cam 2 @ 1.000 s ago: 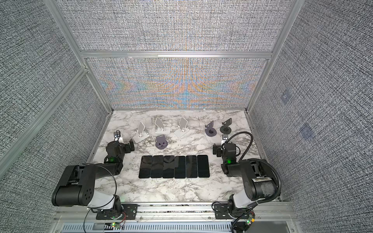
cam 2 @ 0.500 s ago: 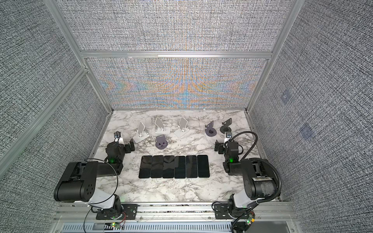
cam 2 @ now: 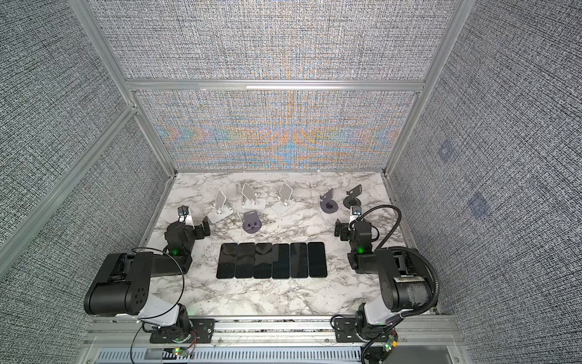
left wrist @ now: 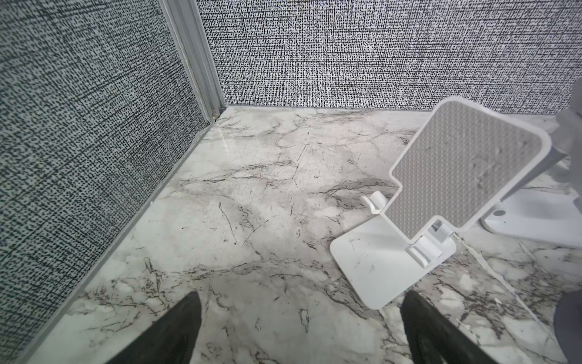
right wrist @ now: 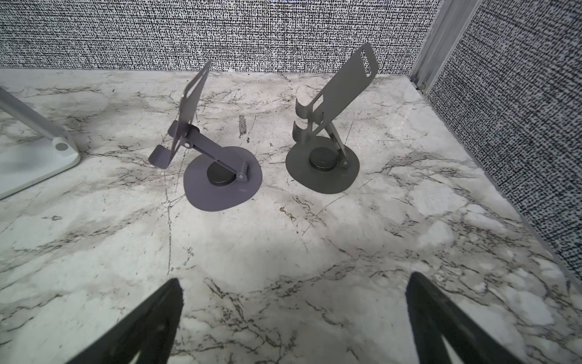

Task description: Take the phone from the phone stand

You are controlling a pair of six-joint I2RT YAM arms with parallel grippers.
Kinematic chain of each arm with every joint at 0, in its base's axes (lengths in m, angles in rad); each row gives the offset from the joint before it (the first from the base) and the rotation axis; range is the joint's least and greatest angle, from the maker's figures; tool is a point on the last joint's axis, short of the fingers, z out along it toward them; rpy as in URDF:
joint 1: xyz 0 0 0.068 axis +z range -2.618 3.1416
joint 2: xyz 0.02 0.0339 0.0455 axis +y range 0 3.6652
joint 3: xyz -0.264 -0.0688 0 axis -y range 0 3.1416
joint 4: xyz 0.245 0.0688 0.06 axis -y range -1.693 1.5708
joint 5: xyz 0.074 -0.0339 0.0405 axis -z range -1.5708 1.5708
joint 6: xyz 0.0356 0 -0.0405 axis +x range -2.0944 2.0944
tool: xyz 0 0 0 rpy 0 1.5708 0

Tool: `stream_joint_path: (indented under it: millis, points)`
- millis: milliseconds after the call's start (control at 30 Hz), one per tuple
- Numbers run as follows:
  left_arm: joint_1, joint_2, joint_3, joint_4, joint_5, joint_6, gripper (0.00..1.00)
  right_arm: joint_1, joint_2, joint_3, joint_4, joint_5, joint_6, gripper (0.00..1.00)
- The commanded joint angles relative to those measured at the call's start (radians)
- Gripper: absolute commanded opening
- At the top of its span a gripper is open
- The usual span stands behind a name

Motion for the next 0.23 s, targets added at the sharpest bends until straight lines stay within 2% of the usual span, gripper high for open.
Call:
stream_joint_path:
  millis: [0, 200]
  points:
    - [-0.001, 0.001, 0.000, 0.029, 0.009, -0.001, 0.99, 0.008, 0.004, 0.013, 0.007, 0.025, -0.007, 0.99]
    - [0.000, 0.001, -0.001, 0.029, 0.008, -0.001, 0.99, 0.013, 0.004, 0.016, 0.002, 0.036, -0.009, 0.99]
